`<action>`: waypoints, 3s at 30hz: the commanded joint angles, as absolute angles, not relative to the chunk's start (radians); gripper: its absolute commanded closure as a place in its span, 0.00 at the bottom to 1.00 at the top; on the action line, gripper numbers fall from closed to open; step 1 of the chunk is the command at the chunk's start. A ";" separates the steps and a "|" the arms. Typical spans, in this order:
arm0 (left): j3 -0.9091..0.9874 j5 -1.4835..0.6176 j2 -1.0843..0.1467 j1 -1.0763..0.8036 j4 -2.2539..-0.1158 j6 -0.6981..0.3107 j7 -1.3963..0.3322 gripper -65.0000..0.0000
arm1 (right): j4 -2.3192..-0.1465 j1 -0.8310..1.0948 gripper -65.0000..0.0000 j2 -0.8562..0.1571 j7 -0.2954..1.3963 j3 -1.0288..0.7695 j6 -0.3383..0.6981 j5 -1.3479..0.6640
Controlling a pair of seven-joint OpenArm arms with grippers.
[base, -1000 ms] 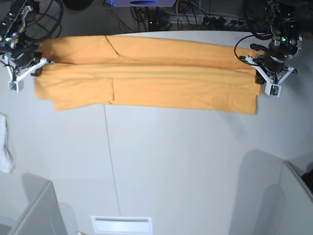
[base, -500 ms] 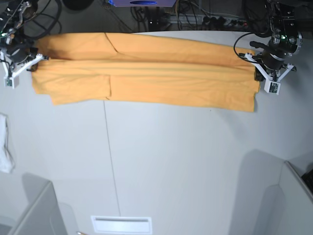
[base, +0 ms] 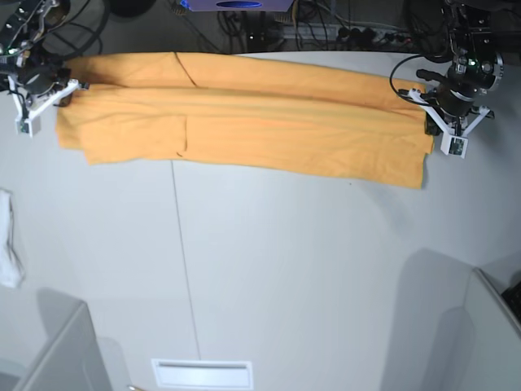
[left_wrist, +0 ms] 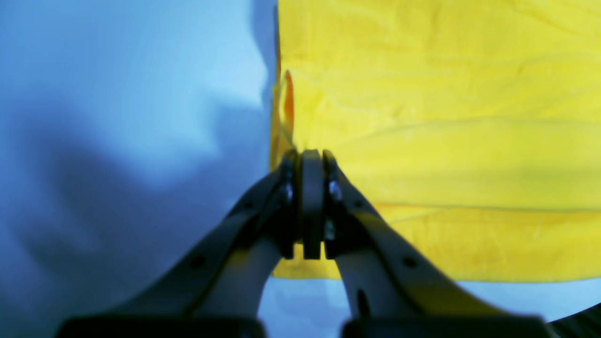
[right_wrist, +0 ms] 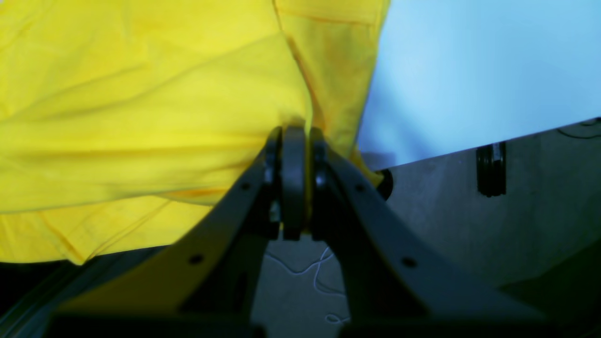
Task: Fold the T-shirt properly
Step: 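Lay the hem down near the collar edge with both grippers, then pull the folded strip's ends apart with both grippers to straighten it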
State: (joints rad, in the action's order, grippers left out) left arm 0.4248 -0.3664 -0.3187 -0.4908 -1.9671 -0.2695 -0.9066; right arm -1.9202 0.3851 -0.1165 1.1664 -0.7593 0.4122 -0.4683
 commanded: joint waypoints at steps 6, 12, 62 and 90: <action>0.433 -0.358 -0.332 -0.490 -1.979 -0.265 -0.894 1.00 | -1.910 0.383 1.00 -0.137 1.190 -0.766 0.401 -0.460; 0.435 -0.358 -0.332 -0.453 -1.977 -0.265 -0.895 0.73 | -1.916 0.377 0.65 -0.130 1.201 -0.773 0.401 -0.410; 0.441 -0.120 -0.229 -0.058 -1.550 -0.263 -0.823 1.00 | -1.520 -0.074 1.00 -0.189 0.981 -0.292 0.332 -0.414; 0.489 -0.120 -0.226 -0.133 -1.636 -0.265 -0.822 1.00 | -1.684 0.101 1.00 -0.211 1.066 -0.427 0.331 -0.407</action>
